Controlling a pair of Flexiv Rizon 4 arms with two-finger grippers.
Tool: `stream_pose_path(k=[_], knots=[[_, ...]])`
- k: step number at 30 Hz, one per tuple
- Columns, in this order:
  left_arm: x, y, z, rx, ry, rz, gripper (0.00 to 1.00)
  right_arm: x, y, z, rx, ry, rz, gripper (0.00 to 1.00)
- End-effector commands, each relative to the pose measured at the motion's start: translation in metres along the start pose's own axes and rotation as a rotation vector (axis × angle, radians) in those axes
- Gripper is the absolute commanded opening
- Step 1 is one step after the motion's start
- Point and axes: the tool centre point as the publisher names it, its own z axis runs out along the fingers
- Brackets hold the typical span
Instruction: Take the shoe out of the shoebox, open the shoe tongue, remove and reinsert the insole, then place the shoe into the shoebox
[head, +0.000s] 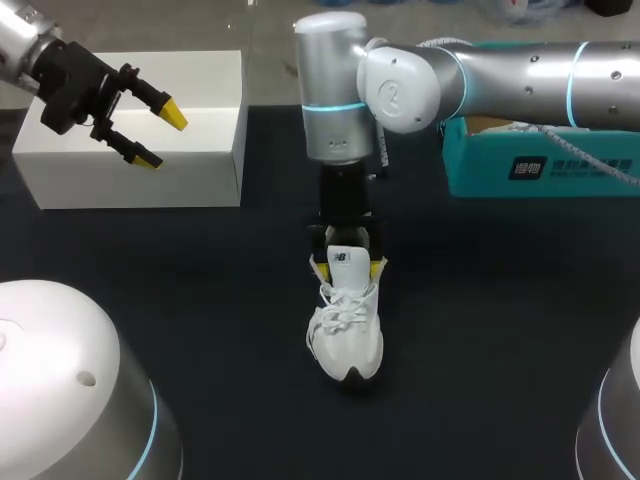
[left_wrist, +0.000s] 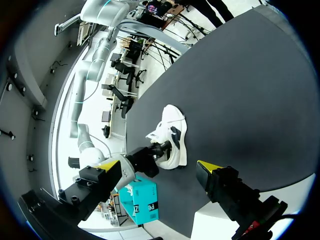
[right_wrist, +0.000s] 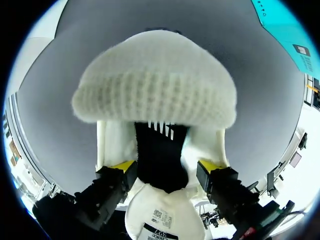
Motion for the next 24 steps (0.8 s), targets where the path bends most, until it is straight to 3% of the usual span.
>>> stream_pose_path(k=[1, 24], knots=[[-0.001, 0.001, -0.001, 0.002, 0.004, 0.0, 1.0, 0.002, -0.001, 0.001, -0.004, 0.0, -0.003, 1.0], [-0.001, 0.001, -0.001, 0.002, 0.004, 0.0, 1.0, -0.006, -0.028, -0.009, -0.038, 0.002, -0.018, 1.0]])
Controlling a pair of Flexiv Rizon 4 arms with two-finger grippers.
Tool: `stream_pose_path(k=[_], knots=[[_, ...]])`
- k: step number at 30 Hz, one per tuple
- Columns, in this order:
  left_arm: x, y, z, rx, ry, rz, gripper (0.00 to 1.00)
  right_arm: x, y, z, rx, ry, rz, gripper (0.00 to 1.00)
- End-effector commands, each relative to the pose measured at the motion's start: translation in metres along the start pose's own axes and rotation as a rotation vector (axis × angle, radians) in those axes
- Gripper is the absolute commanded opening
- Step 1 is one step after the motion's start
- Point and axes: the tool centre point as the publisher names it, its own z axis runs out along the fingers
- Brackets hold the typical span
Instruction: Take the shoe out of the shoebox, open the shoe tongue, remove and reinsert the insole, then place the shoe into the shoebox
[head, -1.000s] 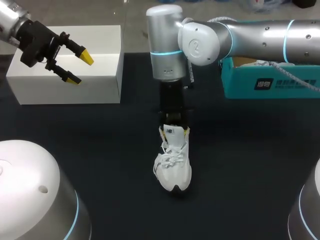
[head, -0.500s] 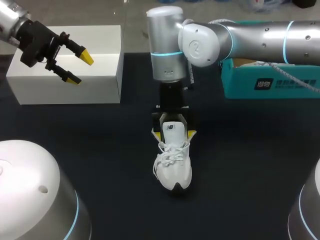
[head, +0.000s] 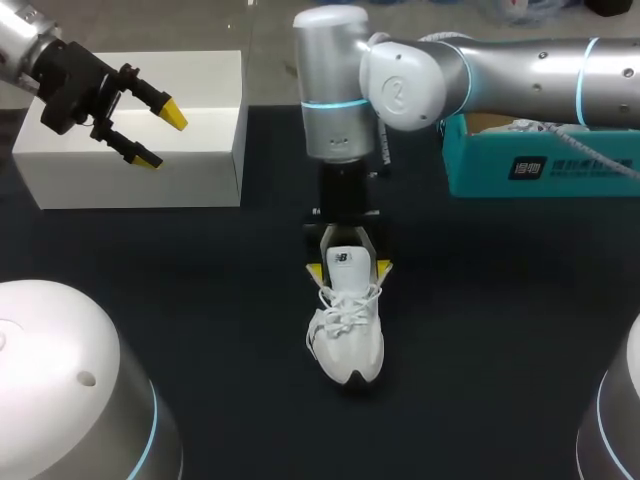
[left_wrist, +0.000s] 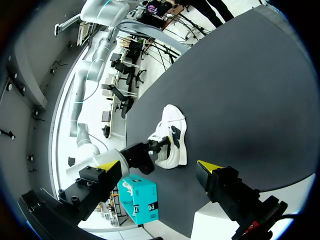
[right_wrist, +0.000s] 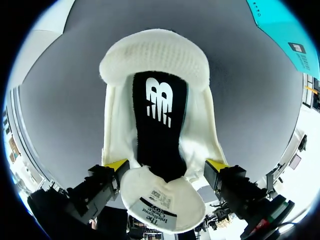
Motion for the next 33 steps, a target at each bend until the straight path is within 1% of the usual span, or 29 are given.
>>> stream_pose_path(k=[1, 8, 18, 23, 30, 31, 32, 33], knots=[[-0.001, 0.001, -0.001, 0.002, 0.004, 0.0, 1.0, -0.003, -0.01, 0.0, -0.014, 0.002, -0.002, 1.0], [-0.001, 0.001, -0.001, 0.002, 0.004, 0.0, 1.0, -0.003, -0.013, -0.003, -0.023, 0.016, 0.001, 1.0], [-0.001, 0.001, -0.001, 0.002, 0.004, 0.0, 1.0, -0.006, -0.031, -0.01, -0.036, 0.032, -0.006, 1.0], [-0.001, 0.001, -0.001, 0.002, 0.004, 0.0, 1.0, -0.011, -0.042, -0.013, -0.034, 0.042, -0.004, 1.0], [-0.001, 0.001, -0.001, 0.002, 0.004, 0.0, 1.0, -0.018, -0.058, -0.021, -0.058, 0.062, -0.014, 1.0], [-0.001, 0.001, -0.001, 0.002, 0.004, 0.0, 1.0, -0.018, -0.059, -0.021, -0.062, 0.066, -0.018, 0.95], [-0.001, 0.001, -0.001, 0.002, 0.004, 0.0, 1.0, -0.018, -0.06, -0.02, -0.064, 0.068, -0.02, 0.84], [-0.001, 0.001, -0.001, 0.002, 0.004, 0.0, 1.0, -0.017, -0.061, -0.02, -0.073, 0.074, -0.023, 0.45]])
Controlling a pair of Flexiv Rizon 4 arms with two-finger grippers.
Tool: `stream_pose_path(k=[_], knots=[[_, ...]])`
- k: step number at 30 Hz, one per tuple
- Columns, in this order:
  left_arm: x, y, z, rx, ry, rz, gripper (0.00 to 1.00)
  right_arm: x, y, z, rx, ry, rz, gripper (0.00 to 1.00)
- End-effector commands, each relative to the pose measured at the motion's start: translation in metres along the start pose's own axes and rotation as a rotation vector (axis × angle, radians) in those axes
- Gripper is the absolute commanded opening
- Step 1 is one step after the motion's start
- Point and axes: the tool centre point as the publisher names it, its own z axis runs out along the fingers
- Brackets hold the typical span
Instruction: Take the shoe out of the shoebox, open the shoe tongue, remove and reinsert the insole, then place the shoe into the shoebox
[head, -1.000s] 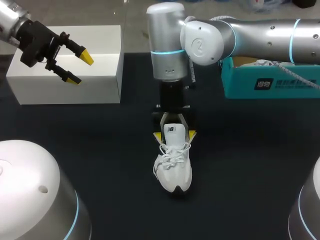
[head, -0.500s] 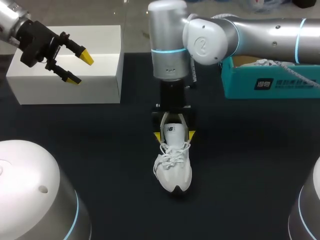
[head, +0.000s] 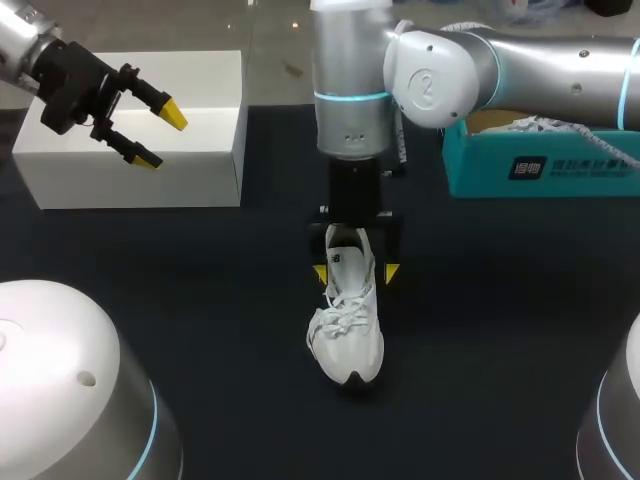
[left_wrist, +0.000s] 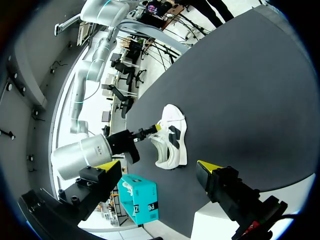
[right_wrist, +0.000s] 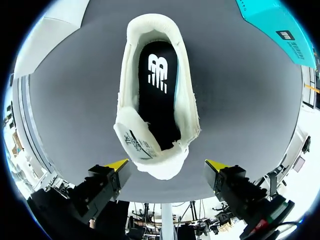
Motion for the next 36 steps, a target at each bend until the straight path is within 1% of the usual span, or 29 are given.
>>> stream_pose_path(k=[1, 2, 7, 19, 27, 31, 36], knots=[[-0.001, 0.001, -0.001, 0.002, 0.004, 0.0, 1.0, -0.007, -0.01, 0.001, -0.047, 0.026, 0.001, 0.25], [-0.001, 0.001, -0.001, 0.002, 0.004, 0.0, 1.0, -0.007, -0.01, 0.002, -0.052, 0.029, 0.002, 0.0], [-0.001, 0.001, -0.001, 0.002, 0.004, 0.0, 1.0, -0.006, -0.008, 0.005, -0.054, 0.045, 0.006, 0.0], [-0.001, 0.001, -0.001, 0.002, 0.004, 0.0, 1.0, 0.001, -0.008, -0.001, -0.058, 0.058, -0.014, 0.0], [-0.001, 0.001, -0.001, 0.002, 0.004, 0.0, 1.0, 0.01, 0.016, 0.011, -0.06, 0.09, -0.02, 0.0], [-0.001, 0.001, -0.001, 0.002, 0.004, 0.0, 1.0, 0.011, 0.029, 0.02, -0.052, 0.069, -0.006, 0.0], [-0.001, 0.001, -0.001, 0.002, 0.004, 0.0, 1.0, 0.011, 0.039, 0.025, -0.05, 0.06, 0.003, 0.0]])
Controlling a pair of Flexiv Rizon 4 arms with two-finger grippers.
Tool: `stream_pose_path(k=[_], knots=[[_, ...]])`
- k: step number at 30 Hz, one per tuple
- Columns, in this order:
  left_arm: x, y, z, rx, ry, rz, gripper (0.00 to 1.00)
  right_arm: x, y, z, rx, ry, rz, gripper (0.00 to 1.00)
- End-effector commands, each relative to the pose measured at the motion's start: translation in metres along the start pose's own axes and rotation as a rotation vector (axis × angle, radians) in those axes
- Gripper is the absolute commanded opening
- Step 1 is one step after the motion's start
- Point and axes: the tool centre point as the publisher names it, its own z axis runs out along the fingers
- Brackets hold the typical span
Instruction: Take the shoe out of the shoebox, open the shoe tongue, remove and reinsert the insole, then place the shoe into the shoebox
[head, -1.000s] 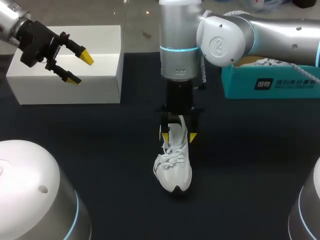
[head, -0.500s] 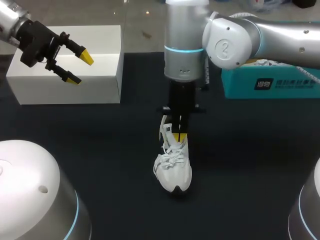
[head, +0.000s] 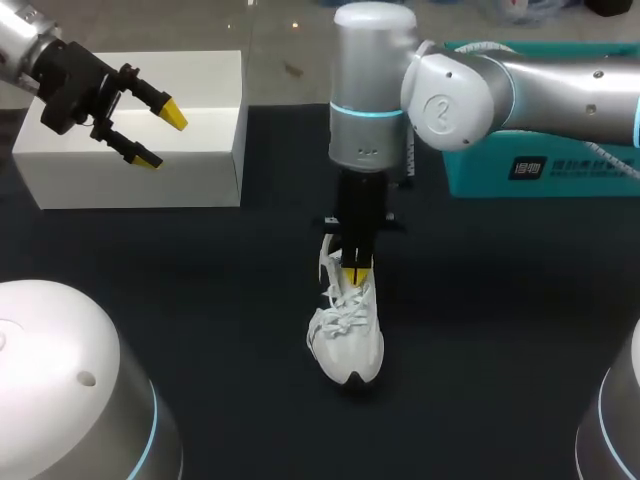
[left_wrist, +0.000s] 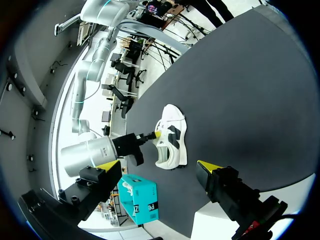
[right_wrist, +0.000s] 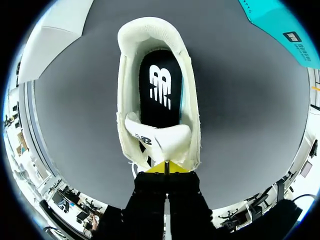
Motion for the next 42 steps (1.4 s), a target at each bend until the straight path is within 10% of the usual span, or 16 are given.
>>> stream_pose_path(k=[1, 10, 16, 34, 37, 42], knots=[[-0.001, 0.001, -0.001, 0.002, 0.004, 0.0, 1.0, 0.007, 0.01, 0.006, 0.014, -0.014, 0.002, 0.0], [-0.001, 0.001, -0.001, 0.002, 0.004, 0.0, 1.0, 0.006, -0.007, -0.025, -0.093, -0.016, -0.131, 0.0], [-0.001, 0.001, -0.001, 0.002, 0.004, 0.0, 1.0, 0.008, -0.021, -0.029, -0.211, -0.013, -0.665, 0.0], [-0.001, 0.001, -0.001, 0.002, 0.004, 0.0, 1.0, 0.008, -0.021, -0.029, -0.211, -0.013, -0.665, 0.0], [-0.001, 0.001, -0.001, 0.002, 0.004, 0.0, 1.0, 0.011, -0.01, -0.049, -0.43, -0.127, -0.998, 0.0], [-0.001, 0.001, -0.001, 0.002, 0.004, 0.0, 1.0, 0.012, 0.003, -0.067, -0.565, -0.256, -1.232, 0.0]])
